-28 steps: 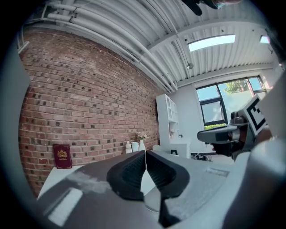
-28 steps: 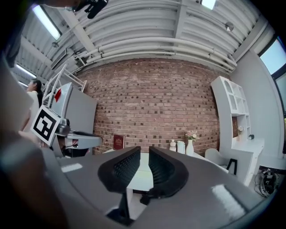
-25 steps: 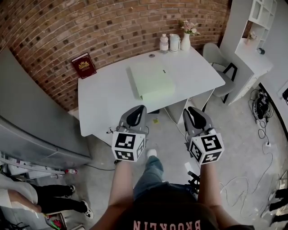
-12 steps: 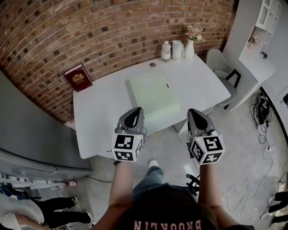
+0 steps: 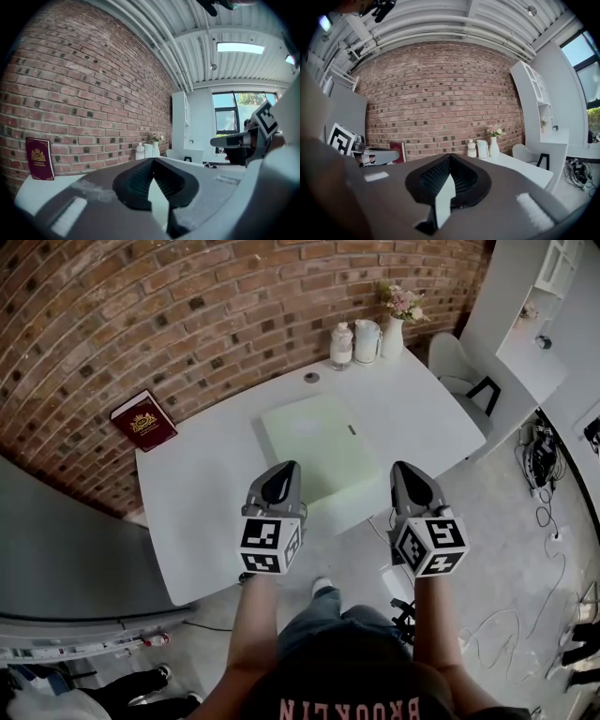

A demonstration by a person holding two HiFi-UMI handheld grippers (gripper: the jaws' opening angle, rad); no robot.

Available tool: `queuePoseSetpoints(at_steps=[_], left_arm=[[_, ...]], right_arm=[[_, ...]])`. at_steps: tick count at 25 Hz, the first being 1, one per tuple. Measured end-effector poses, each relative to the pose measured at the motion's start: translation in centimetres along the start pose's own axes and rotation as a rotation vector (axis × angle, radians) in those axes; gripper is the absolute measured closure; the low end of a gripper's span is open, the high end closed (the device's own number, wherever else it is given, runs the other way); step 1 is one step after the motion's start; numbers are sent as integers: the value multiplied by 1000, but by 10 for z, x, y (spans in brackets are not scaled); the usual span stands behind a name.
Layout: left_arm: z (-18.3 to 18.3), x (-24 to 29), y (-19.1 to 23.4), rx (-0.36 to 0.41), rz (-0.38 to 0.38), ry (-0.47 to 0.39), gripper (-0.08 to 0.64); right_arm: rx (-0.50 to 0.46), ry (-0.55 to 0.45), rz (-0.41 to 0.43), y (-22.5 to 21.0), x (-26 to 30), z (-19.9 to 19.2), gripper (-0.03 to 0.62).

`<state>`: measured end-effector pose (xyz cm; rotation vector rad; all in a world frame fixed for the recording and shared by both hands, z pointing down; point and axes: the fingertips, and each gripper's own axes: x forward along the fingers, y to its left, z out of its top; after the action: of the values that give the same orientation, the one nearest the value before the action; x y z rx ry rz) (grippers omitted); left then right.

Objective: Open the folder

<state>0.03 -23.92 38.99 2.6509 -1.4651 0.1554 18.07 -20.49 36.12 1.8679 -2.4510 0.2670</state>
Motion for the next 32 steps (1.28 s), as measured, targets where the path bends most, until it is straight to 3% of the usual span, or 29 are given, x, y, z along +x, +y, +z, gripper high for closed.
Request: queuePoseSetpoints(at_steps=[9, 20, 28, 32], left_arm=[[-23, 20, 19, -44, -8, 41, 569], [-62, 42, 22, -46, -18, 121, 569], [-84, 54, 28, -60, -3, 172, 569], [-99, 58, 32, -60, 6, 206, 569]], right_arm=[[79, 42, -61, -21, 18, -22, 591], [171, 179, -69, -41, 39, -94, 586], [320, 268, -54, -49, 67, -145, 414], [392, 302, -60, -53, 77, -169, 387]])
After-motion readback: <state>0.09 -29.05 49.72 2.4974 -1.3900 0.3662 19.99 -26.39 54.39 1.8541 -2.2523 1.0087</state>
